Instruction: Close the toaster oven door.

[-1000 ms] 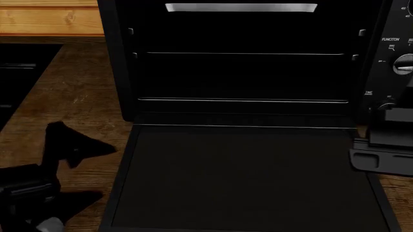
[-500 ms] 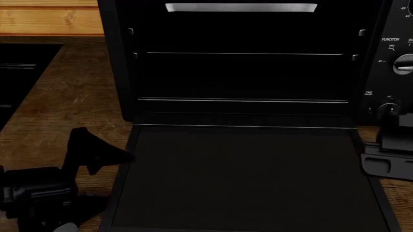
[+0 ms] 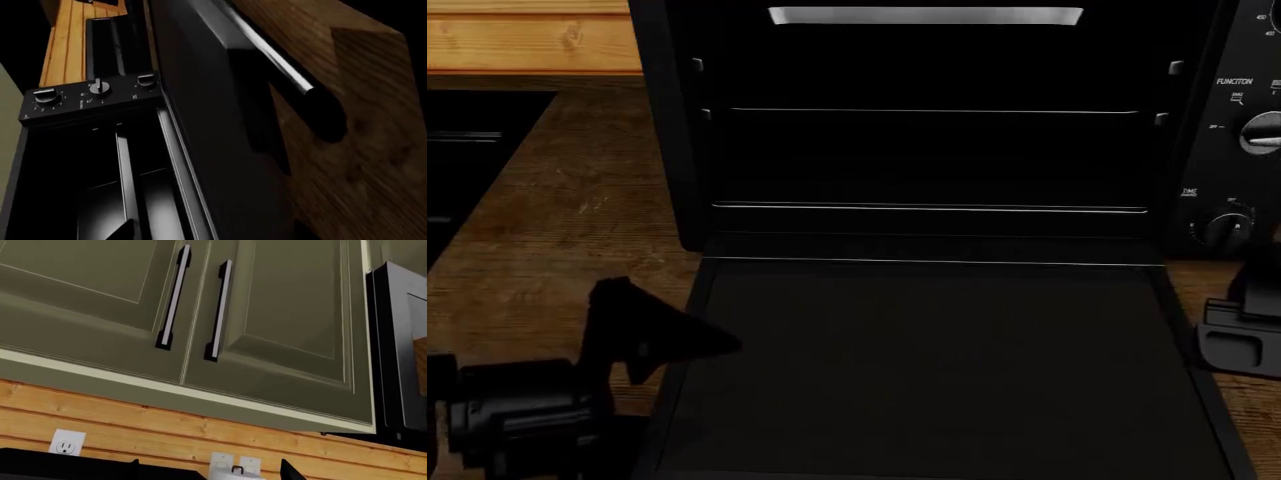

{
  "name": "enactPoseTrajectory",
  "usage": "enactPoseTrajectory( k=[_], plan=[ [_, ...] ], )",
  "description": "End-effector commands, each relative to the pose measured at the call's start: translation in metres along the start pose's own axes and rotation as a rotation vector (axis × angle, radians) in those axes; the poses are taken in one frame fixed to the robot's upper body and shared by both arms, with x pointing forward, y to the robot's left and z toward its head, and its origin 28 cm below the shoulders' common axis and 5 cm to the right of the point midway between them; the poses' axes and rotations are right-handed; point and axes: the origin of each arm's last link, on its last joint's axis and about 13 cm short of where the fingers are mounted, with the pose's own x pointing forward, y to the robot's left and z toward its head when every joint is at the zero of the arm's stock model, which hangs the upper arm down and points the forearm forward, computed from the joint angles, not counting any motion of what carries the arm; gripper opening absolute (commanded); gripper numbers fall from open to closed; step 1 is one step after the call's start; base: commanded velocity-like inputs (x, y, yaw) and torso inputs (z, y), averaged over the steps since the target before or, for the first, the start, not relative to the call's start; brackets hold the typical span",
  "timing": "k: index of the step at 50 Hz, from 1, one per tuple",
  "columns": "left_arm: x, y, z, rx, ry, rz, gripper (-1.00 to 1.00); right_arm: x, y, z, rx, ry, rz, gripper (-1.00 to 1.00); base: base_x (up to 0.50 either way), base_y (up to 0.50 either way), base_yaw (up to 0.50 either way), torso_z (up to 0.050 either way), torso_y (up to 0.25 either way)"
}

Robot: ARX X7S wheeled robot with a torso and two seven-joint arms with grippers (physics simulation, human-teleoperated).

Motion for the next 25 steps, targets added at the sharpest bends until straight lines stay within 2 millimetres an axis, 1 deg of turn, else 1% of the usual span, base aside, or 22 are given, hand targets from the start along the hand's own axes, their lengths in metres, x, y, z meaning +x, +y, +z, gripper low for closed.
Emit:
enactPoseTrajectory(
  k=[1,6,15,25],
  plan=[
    [-0.001,0.005,0.001,0.012,-0.027,0.122,1.00,-0.001,0.000,0.002,-0.001,-0.004,0.000,1.00,0.00,0.00,0.00,0.000,0.000],
    [-0.005,0.007,0.002,0.021,-0.019,0.168,1.00,0.000,-0.001,0.003,-0.001,-0.006,-0.001,1.00,0.00,0.00,0.00,0.000,0.002],
    [-0.012,0.017,-0.006,0.042,0.015,0.263,1.00,0.000,0.000,0.005,-0.001,-0.010,0.002,1.00,0.00,0.00,0.00,0.000,0.001],
    [-0.016,0.025,-0.004,0.036,0.021,0.297,1.00,0.001,-0.001,0.007,-0.004,-0.015,-0.001,1.00,0.00,0.00,0.00,0.000,0.001]
  ],
)
